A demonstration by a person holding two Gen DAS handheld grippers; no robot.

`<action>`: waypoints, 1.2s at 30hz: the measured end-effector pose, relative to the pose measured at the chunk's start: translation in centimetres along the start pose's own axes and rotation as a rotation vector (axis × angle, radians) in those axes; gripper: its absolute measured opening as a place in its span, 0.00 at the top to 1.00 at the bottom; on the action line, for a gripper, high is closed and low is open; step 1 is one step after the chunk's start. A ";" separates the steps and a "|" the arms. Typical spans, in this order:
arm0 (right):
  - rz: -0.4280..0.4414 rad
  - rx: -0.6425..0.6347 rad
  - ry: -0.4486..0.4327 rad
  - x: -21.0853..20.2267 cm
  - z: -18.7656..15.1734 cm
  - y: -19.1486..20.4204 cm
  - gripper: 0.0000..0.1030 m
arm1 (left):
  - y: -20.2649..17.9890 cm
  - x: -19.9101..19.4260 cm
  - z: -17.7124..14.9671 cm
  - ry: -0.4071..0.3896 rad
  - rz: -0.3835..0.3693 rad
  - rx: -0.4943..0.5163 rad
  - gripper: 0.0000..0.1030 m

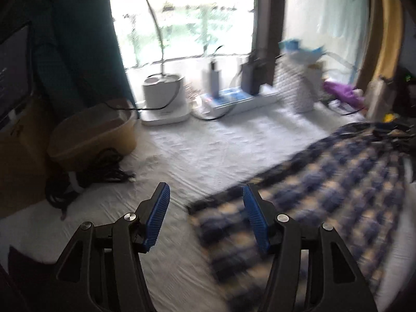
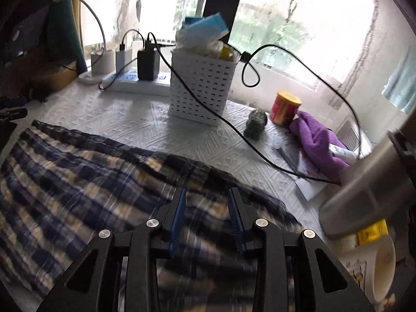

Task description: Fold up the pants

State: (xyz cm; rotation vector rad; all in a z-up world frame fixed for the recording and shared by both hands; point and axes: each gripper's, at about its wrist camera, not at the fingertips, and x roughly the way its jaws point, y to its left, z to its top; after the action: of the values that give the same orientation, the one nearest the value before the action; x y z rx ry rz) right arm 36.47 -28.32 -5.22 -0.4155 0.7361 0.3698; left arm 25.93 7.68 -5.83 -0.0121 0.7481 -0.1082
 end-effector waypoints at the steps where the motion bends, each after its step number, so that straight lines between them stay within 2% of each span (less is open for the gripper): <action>1: 0.007 0.011 -0.002 -0.5 -0.5 -0.1 0.66 | -0.5 -0.6 -0.4 0.001 -0.021 0.000 0.43; 5: 0.020 0.030 0.041 -0.6 -3.4 0.0 0.66 | -3.0 -1.9 -3.1 0.028 -0.080 0.011 0.43; 9: 0.026 0.085 0.065 -0.4 -6.1 -0.2 0.66 | -4.8 -1.3 -5.8 0.107 -0.109 0.022 0.43; 12: 0.045 0.127 0.068 -0.9 -7.8 -0.4 0.66 | -5.5 -0.1 -7.5 0.179 -0.022 0.083 0.43; 13: 0.050 0.136 0.064 -1.1 -8.2 -0.6 0.66 | -5.5 0.1 -7.9 0.176 0.014 0.104 0.41; 16: 0.048 0.147 0.055 -1.8 -9.4 -0.8 0.66 | -4.4 0.1 -8.0 0.174 0.012 0.072 0.40; 18: 0.046 0.165 0.052 -2.5 -10.1 -1.0 0.66 | -3.2 -0.1 -7.7 0.177 0.054 0.041 0.40; 20: 0.039 0.182 0.047 -3.2 -10.7 -1.3 0.66 | -2.3 -0.7 -7.9 0.165 0.072 0.006 0.40; 23: 0.033 0.213 0.037 -4.2 -11.5 -1.6 0.66 | -1.4 -2.7 -8.2 0.110 0.055 -0.049 0.40; 26: 0.022 0.263 0.019 -6.0 -12.4 -1.6 0.65 | -1.6 -5.3 -9.0 0.016 0.097 -0.075 0.40; 28: 0.006 0.278 -0.008 -7.6 -12.9 -1.2 0.65 | -1.8 -7.0 -9.7 -0.035 0.096 -0.113 0.40; 30: 0.001 0.311 -0.033 -9.0 -13.6 -1.0 0.59 | -2.1 -8.1 -10.4 -0.065 0.079 -0.157 0.40; 31: 0.001 0.333 -0.048 -9.7 -14.0 -1.1 0.46 | -2.1 -8.4 -10.6 -0.073 0.069 -0.172 0.40; 32: 0.000 0.355 -0.062 -10.2 -14.3 -1.2 0.27 | -2.4 -8.7 -10.8 -0.080 0.057 -0.182 0.40; 33: 0.000 0.386 -0.082 -10.8 -14.7 -1.4 0.19 | -2.7 -8.9 -10.9 -0.084 0.049 -0.184 0.40; 34: 0.000 0.404 -0.096 -11.1 -15.0 -1.5 0.15 | -3.1 -9.2 -11.0 -0.090 0.044 -0.180 0.40; 36: 0.002 0.438 -0.103 -11.1 -15.5 -1.9 0.15 | -3.8 -9.6 -11.2 -0.102 0.045 -0.152 0.40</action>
State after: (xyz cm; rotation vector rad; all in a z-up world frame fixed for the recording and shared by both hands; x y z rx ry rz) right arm 20.97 -39.40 -7.24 0.0176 0.6945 0.2211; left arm 11.00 5.19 -7.35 -0.1450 0.6528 -0.0078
